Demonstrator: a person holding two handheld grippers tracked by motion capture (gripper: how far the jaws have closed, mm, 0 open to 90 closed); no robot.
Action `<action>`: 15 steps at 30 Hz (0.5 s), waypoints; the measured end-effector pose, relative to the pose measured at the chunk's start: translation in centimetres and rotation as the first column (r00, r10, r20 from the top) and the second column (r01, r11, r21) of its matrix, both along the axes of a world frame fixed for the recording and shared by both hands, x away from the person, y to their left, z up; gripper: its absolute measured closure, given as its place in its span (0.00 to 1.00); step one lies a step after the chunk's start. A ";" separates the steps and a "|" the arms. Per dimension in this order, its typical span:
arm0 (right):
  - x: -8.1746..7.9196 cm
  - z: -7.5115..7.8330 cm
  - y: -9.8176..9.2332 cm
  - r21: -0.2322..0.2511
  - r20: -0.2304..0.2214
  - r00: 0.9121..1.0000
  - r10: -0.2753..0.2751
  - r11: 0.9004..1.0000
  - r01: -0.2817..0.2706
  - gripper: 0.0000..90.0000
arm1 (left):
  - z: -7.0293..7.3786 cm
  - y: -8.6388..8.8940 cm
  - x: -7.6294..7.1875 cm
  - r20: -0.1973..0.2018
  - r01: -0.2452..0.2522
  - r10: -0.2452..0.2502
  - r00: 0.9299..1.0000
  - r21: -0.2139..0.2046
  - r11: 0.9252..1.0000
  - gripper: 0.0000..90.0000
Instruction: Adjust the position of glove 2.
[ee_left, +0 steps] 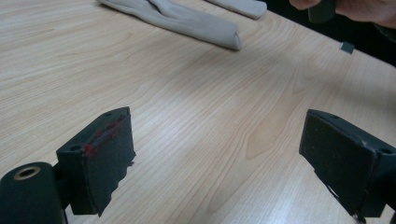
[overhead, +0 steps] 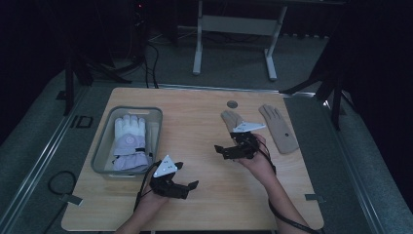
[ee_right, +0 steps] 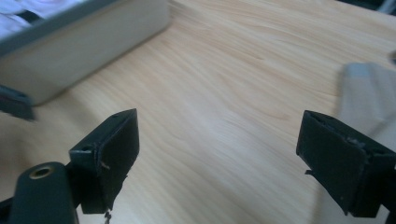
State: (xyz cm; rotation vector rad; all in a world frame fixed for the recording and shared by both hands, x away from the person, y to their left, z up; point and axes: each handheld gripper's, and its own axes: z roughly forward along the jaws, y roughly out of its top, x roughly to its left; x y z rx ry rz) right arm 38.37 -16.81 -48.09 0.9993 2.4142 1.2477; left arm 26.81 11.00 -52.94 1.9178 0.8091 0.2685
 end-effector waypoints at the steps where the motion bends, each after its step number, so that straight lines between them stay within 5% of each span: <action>1: 0.1 -0.1 -0.4 -0.005 0.010 1.000 -0.007 1.000 0.007 0.15 | -0.1 0.0 -0.1 0.004 -0.005 0.005 1.000 -0.003 1.000 0.10; 6: 1.2 -0.7 -2.8 -0.009 0.034 0.998 -0.043 0.999 0.043 0.25 | -0.7 -0.1 -0.4 0.000 -0.018 0.018 1.000 0.021 1.000 0.03; 11: 2.5 -1.5 -5.3 -0.015 0.045 0.995 -0.088 0.996 0.089 0.35 | -1.2 0.1 -0.5 -0.014 -0.026 0.026 1.000 0.002 1.000 0.02; 15: 3.6 -2.5 -6.8 -0.029 0.044 0.989 -0.140 0.990 0.141 0.38 | -1.3 0.0 -0.6 0.019 -0.037 0.037 0.999 0.023 0.999 0.02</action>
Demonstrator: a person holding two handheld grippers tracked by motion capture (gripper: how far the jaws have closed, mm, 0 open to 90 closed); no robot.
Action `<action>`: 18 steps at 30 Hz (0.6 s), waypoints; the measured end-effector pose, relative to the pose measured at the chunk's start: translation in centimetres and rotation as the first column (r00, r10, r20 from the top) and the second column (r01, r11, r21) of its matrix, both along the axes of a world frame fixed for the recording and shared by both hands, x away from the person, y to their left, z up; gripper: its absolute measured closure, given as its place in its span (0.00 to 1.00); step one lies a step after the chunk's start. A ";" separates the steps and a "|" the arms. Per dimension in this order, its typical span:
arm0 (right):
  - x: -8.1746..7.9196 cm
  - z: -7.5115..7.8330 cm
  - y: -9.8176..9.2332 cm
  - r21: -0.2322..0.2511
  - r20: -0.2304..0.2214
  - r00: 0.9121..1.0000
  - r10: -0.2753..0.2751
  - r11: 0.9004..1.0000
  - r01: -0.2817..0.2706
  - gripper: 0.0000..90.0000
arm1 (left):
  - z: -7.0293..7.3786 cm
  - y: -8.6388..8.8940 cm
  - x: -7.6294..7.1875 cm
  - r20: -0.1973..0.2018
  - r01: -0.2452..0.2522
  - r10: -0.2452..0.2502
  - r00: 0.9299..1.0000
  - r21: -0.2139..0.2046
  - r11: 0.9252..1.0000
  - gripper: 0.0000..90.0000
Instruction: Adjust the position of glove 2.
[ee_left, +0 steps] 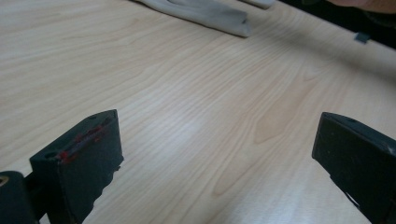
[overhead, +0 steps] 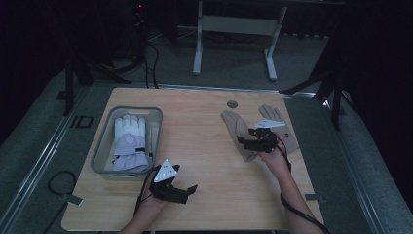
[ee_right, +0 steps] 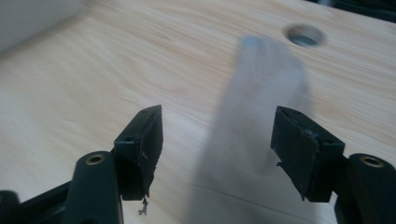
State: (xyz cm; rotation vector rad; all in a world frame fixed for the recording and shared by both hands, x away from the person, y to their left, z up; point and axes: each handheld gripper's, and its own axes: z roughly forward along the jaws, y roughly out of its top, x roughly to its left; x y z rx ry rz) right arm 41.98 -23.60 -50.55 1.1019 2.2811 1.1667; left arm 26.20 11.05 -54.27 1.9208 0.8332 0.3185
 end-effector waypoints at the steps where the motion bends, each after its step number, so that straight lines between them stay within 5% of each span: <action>1: 0.3 -0.2 -0.2 -0.014 -0.003 1.000 -0.012 1.000 0.012 0.38 | 0.0 0.0 -0.1 0.005 -0.005 0.005 1.000 -0.006 1.000 0.02; 18: 4.7 -2.1 0.0 -0.059 -0.029 0.998 -0.060 0.997 0.059 0.38 | -0.4 0.1 -0.7 -0.001 0.012 -0.012 1.000 -0.030 0.999 0.02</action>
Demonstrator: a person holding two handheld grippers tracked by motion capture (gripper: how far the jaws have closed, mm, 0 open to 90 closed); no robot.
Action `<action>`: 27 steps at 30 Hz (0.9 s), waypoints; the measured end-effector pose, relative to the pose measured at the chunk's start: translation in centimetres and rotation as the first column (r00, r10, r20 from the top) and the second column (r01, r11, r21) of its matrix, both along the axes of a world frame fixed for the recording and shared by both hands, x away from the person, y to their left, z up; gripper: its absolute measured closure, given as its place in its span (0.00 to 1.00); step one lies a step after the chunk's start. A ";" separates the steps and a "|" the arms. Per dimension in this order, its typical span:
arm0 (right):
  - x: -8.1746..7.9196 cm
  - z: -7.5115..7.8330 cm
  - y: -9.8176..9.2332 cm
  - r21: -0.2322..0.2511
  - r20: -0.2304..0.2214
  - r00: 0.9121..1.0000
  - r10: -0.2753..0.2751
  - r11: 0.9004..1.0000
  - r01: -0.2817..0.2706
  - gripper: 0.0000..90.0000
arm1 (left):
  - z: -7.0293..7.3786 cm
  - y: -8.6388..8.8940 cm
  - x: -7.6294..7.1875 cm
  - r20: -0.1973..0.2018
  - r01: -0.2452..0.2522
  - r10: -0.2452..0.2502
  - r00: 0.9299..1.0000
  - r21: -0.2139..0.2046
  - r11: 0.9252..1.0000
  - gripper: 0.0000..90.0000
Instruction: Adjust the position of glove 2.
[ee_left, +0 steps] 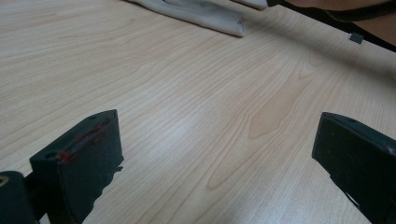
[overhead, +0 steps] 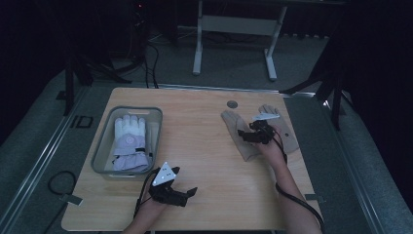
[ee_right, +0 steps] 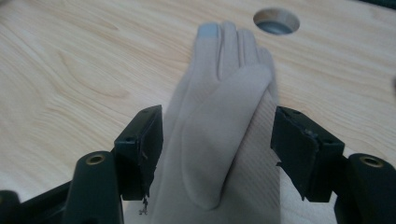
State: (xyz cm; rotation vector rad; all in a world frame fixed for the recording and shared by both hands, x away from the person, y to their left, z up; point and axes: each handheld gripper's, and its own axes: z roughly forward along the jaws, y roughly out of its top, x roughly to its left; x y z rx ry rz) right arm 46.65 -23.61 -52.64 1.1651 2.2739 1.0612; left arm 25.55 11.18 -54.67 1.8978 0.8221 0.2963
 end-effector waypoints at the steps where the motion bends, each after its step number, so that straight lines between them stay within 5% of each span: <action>1: 0.2 -0.1 0.1 -0.003 -0.005 1.000 -0.004 1.000 0.004 0.38 | 0.0 0.0 0.0 0.002 0.002 -0.002 1.000 -0.002 1.000 0.02; 7: 1.2 -0.9 0.5 -0.004 -0.023 1.000 -0.010 1.000 0.010 0.41 | -0.1 -0.1 0.1 0.001 0.011 -0.011 1.000 0.002 1.000 0.02; 10: 1.8 -2.3 1.0 -0.072 -0.071 0.997 -0.006 0.997 0.001 0.45 | -0.3 -0.1 0.2 -0.005 0.013 -0.013 1.000 -0.001 1.000 0.02; 12: 1.7 -2.4 1.1 -0.072 -0.054 0.999 0.000 0.997 -0.004 0.47 | -0.3 -0.1 0.2 -0.005 0.012 -0.012 1.000 -0.001 1.000 0.02; 16: 1.5 -2.2 1.1 -0.073 -0.062 0.998 -0.014 0.997 0.009 0.77 | -0.1 0.0 0.1 0.007 0.008 -0.008 1.000 0.004 1.000 0.02; 19: 1.3 -2.1 1.3 -0.070 -0.067 0.998 -0.020 0.997 0.016 0.84 | -0.1 0.0 0.1 0.005 0.007 -0.007 1.000 0.005 1.000 0.02; 20: 1.2 -1.9 1.5 -0.036 -0.110 0.992 -0.068 0.997 0.065 0.86 | -0.2 0.0 0.1 0.002 0.006 -0.006 1.000 0.003 1.000 0.02; 24: 0.8 -1.8 1.7 -0.007 -0.135 0.984 -0.114 0.993 0.114 0.88 | -0.3 -0.1 0.2 -0.004 0.008 -0.008 1.000 0.009 1.000 0.02; 27: 0.1 -1.5 1.9 0.073 -0.175 0.973 -0.152 0.983 0.167 0.89 | -0.3 -0.3 0.2 -0.004 0.008 -0.008 1.000 0.008 1.000 0.02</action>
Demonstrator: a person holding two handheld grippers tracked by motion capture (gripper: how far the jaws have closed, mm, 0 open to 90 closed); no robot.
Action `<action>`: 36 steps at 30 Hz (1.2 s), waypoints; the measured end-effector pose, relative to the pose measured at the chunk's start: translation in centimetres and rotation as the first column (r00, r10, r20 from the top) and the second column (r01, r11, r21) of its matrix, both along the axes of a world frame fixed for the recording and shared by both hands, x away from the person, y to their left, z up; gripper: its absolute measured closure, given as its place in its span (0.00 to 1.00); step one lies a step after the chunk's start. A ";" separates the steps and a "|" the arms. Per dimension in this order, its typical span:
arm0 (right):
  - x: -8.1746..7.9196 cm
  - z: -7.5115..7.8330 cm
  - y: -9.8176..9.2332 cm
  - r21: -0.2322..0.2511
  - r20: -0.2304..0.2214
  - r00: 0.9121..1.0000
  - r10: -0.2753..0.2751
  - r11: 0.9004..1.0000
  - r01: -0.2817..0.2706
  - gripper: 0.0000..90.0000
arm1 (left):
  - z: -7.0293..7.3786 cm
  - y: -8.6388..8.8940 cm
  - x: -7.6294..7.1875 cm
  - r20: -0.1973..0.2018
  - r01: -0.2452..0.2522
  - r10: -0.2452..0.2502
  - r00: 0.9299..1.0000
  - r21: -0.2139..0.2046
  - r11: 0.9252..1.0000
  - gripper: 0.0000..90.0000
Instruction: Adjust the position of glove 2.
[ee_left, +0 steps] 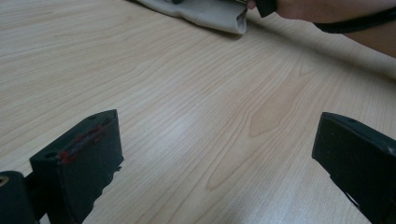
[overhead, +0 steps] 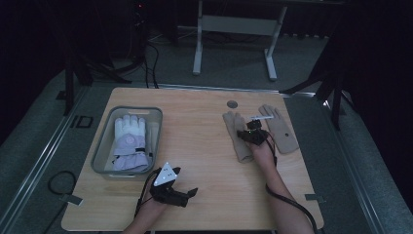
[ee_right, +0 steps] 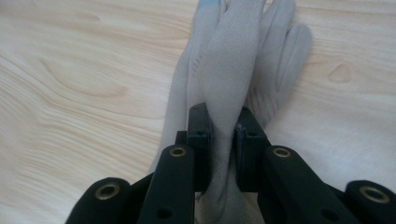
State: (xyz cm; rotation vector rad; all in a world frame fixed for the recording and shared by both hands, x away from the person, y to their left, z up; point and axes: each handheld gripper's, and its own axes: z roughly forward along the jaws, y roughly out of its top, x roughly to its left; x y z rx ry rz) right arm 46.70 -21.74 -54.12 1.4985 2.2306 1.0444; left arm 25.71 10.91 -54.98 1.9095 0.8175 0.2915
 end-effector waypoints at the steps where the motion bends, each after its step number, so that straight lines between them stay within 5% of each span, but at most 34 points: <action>1: -0.8 0.5 0.4 0.031 0.003 1.000 -0.016 0.999 0.016 0.89 | 0.0 0.0 0.0 -0.001 0.002 -0.002 1.000 0.003 1.000 0.02; 10: -5.5 3.5 3.5 0.118 0.057 0.993 -0.099 0.989 0.092 0.89 | 0.3 -0.1 -0.1 0.015 -0.008 0.008 1.000 0.000 1.000 0.02; 13: -6.5 3.7 4.1 0.111 0.062 0.992 -0.109 0.989 0.101 0.89 | 0.3 0.0 -0.1 0.017 -0.011 0.011 1.000 0.001 1.000 0.02; 18: -8.6 2.7 6.1 0.094 0.041 0.990 -0.137 0.987 0.133 0.88 | 0.3 -0.1 -0.1 0.019 -0.008 0.008 1.000 0.006 1.000 0.02; 27: -9.9 -0.4 7.1 0.064 -0.037 0.992 -0.119 0.991 0.121 0.83 | 0.5 -0.1 -0.3 0.028 -0.005 0.006 1.000 -0.008 1.000 0.02; 33: -10.1 -0.2 7.0 0.074 -0.042 0.997 -0.065 0.995 0.068 0.58 | 0.4 -0.1 -0.3 0.040 0.009 -0.008 0.999 -0.025 1.000 0.02; 34: -10.2 0.1 7.0 0.062 0.011 1.000 -0.026 0.998 0.025 0.47 | 0.3 -0.2 -0.3 0.041 0.011 -0.010 0.999 -0.025 1.000 0.02; 36: -10.3 0.3 6.9 0.056 0.025 1.000 -0.014 0.998 0.013 0.42 | 0.2 -0.2 -0.4 0.046 0.020 -0.019 0.999 -0.026 0.999 0.02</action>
